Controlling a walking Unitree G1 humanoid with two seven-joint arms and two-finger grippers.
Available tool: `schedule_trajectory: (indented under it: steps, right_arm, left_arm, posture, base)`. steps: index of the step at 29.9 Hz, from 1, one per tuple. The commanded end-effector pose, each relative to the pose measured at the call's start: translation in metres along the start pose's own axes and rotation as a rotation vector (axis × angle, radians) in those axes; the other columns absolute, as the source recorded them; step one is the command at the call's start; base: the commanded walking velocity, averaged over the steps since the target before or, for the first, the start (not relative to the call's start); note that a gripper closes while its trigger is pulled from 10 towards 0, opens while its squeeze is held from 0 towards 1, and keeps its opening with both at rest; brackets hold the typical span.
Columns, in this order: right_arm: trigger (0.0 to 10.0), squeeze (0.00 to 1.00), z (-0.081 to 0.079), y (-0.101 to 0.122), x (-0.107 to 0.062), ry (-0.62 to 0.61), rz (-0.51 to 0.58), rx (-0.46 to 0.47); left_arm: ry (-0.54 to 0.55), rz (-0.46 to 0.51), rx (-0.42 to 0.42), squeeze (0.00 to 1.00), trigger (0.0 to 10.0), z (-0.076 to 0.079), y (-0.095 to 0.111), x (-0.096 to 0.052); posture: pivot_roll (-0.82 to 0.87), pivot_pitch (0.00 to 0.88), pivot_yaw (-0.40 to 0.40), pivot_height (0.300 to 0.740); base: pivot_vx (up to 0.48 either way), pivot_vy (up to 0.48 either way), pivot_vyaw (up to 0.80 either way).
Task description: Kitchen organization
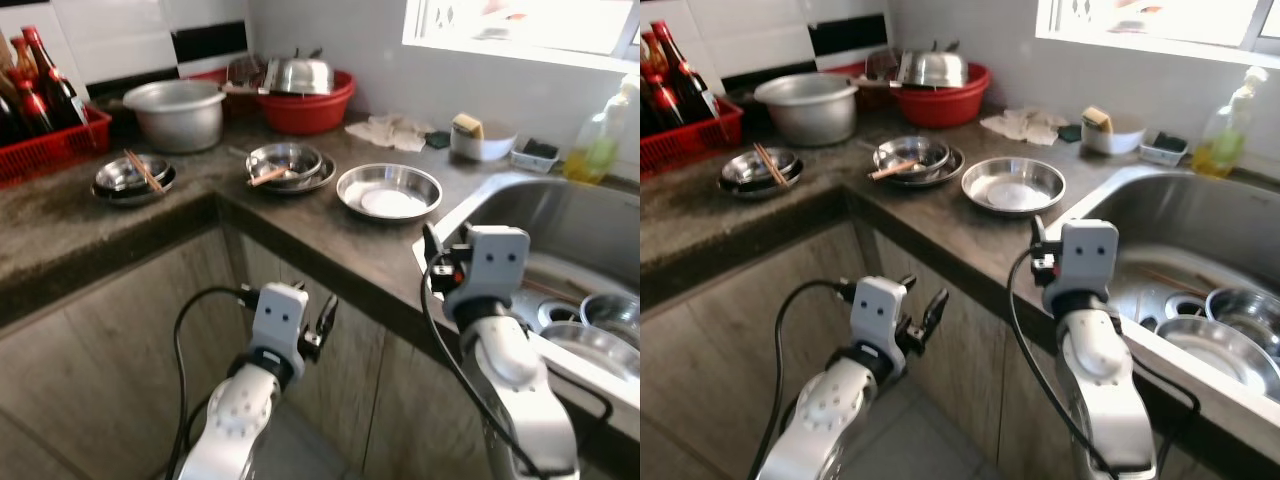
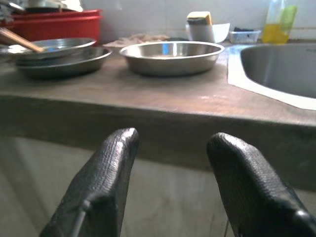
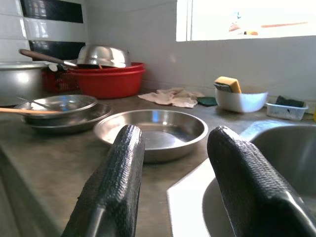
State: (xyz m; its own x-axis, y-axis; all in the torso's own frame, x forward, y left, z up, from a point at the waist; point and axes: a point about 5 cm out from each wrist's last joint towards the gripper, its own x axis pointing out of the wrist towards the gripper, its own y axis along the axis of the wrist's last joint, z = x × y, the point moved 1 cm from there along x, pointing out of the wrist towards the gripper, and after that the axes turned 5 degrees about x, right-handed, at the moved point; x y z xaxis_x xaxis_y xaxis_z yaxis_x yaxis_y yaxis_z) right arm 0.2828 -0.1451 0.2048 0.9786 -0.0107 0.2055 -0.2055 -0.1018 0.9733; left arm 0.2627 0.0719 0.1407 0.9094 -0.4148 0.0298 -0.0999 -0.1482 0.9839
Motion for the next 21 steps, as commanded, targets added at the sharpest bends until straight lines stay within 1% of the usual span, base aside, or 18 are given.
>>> schedule_trajectory:
  steps: [1, 5, 7, 21]
  right_arm:
    - [10.0, 0.0, -0.0041, 0.0044, 0.0016, 0.02, 0.016, 0.01]
    - [10.0, 0.0, -0.0057, 0.0039, 0.0022, 0.027, 0.013, 0.012]
    - [10.0, 0.0, -0.0101, 0.0026, 0.0036, 0.047, 0.005, 0.021]
    - [10.0, 0.0, -0.0135, 0.0018, 0.0054, 0.076, -0.006, 0.021]
  left_arm:
    - [0.014, 0.012, 0.013, 0.0, 10.0, -0.0023, 0.0035, 0.0]
    - [0.017, 0.015, 0.021, 0.0, 10.0, -0.0025, 0.004, -0.0001]
    - [0.027, 0.012, 0.033, 0.0, 10.0, -0.0043, 0.0038, 0.0001]
    - [0.025, 0.002, 0.027, 0.0, 10.0, -0.0029, 0.0012, -0.0004]
  posture:
    - [0.01, 0.0, -0.008, 0.74]
    - [0.01, 0.0, -0.008, 0.74]
    - [0.01, 0.0, -0.01, 0.74]
    - [0.01, 0.0, -0.012, 0.74]
  base:
    - [0.0, 0.0, 0.0]
    - [0.0, 0.0, 0.0]
    - [0.27, 0.0, 0.0]
    - [0.287, 0.0, 0.0]
